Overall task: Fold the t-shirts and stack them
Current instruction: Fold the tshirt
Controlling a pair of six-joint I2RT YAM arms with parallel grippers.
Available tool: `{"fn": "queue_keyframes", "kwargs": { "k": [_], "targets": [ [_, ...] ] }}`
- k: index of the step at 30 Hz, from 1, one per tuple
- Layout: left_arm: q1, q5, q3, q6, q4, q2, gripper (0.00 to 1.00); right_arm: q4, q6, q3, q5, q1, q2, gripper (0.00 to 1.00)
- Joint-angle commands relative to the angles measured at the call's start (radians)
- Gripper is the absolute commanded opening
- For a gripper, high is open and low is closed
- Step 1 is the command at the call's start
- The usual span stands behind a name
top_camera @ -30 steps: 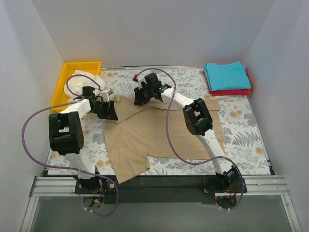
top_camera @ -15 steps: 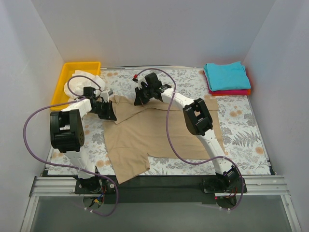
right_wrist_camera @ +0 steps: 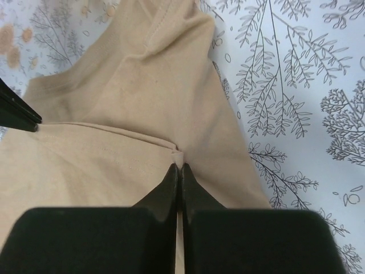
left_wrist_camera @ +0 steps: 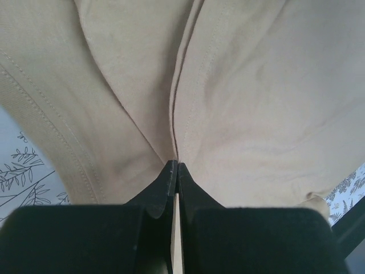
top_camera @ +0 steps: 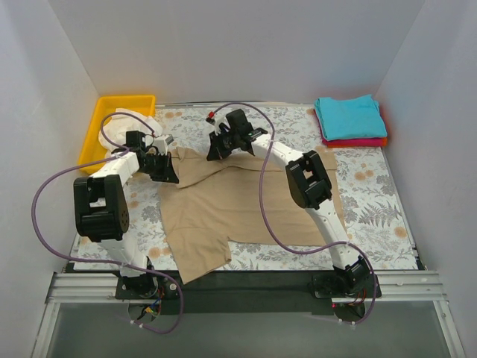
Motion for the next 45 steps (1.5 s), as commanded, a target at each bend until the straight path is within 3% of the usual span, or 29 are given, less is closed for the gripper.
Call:
{"fn": "queue_keyframes", "kwargs": {
  "k": [1,3,5,8,11,14,15,18,20,35,38,42,45],
  "targets": [
    [-0.001,0.018,0.021,0.018,-0.028,-0.064,0.00,0.047,0.018,0.001,-0.041,-0.006,-0.097,0.03],
    [-0.004,0.021,0.028,0.017,-0.028,-0.057,0.00,0.050,0.029,0.010,-0.046,-0.009,-0.092,0.17],
    [-0.002,0.020,0.031,0.014,-0.025,-0.050,0.00,0.052,0.035,0.022,-0.047,-0.010,-0.081,0.18],
    [-0.004,0.021,0.031,0.012,-0.022,-0.046,0.00,0.052,0.038,0.028,-0.047,-0.010,-0.067,0.15],
    [-0.002,0.023,0.032,0.012,-0.022,-0.040,0.00,0.053,0.039,0.033,-0.049,-0.010,-0.054,0.03],
    [-0.002,0.022,0.032,0.014,-0.022,-0.041,0.00,0.055,0.039,0.034,-0.049,-0.012,-0.046,0.01],
    [-0.002,0.023,0.032,0.014,-0.020,-0.040,0.00,0.055,0.039,0.034,-0.044,-0.013,-0.044,0.04],
    [-0.002,0.022,0.031,0.015,-0.020,-0.038,0.00,0.055,0.044,0.036,-0.035,-0.012,-0.035,0.28],
    [-0.002,0.022,0.028,0.014,-0.020,-0.035,0.00,0.055,0.044,0.042,-0.033,-0.012,-0.020,0.29],
    [-0.002,0.015,0.023,0.018,-0.013,-0.020,0.00,0.065,0.049,0.044,-0.043,-0.004,0.026,0.23],
    [-0.001,0.011,0.028,0.015,-0.012,-0.017,0.00,0.065,0.049,0.045,-0.053,-0.002,0.017,0.18],
    [-0.002,0.015,0.035,0.009,-0.014,-0.014,0.00,0.065,0.041,0.036,-0.067,-0.002,-0.003,0.01],
    [-0.002,0.018,0.041,0.008,-0.020,-0.026,0.00,0.065,0.039,0.019,-0.081,-0.004,-0.026,0.01]
  ]
}}
